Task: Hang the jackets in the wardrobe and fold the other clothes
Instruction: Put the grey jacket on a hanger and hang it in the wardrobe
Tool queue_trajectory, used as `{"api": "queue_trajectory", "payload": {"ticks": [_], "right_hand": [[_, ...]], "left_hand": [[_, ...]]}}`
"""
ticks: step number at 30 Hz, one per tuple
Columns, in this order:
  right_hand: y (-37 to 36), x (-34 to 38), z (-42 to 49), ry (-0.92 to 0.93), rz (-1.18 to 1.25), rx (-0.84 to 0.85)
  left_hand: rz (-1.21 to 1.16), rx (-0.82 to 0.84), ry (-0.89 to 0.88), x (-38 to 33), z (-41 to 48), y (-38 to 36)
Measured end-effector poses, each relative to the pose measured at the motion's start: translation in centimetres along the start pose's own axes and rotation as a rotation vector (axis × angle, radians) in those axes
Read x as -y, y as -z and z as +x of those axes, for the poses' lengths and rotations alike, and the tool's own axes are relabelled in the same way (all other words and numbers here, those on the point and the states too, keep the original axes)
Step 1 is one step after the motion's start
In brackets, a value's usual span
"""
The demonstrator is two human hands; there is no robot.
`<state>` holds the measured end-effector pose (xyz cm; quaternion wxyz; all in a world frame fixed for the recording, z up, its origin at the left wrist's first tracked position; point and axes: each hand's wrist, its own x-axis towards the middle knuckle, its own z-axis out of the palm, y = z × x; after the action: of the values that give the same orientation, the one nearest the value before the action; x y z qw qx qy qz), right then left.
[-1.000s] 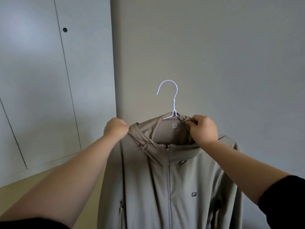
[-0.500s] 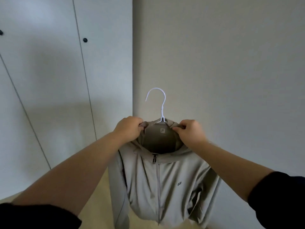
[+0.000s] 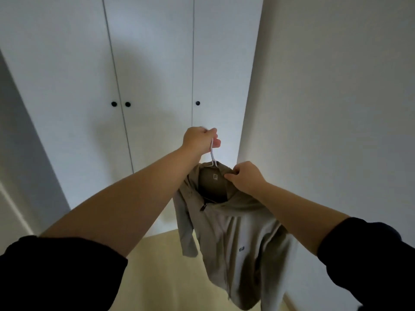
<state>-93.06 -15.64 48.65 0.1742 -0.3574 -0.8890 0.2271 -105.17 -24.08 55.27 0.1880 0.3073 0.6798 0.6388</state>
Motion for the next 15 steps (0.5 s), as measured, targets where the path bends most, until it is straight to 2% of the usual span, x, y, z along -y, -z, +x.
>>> {"api": "queue_trajectory", "payload": {"ticks": [8, 11, 15], "right_hand": [[-8.3, 7.3, 6.7, 0.175, 0.004, 0.16], [-11.6, 11.0, 9.9, 0.293, 0.014, 0.319], [-15.7, 16.7, 15.7, 0.423, 0.043, 0.554]], "left_hand": [[0.069, -0.264, 0.11, 3.5, 6.8, 9.1], [0.148, -0.311, 0.111, 5.6, 10.1, 13.3], [0.392, -0.322, 0.142, 8.1, 15.1, 19.5]]}}
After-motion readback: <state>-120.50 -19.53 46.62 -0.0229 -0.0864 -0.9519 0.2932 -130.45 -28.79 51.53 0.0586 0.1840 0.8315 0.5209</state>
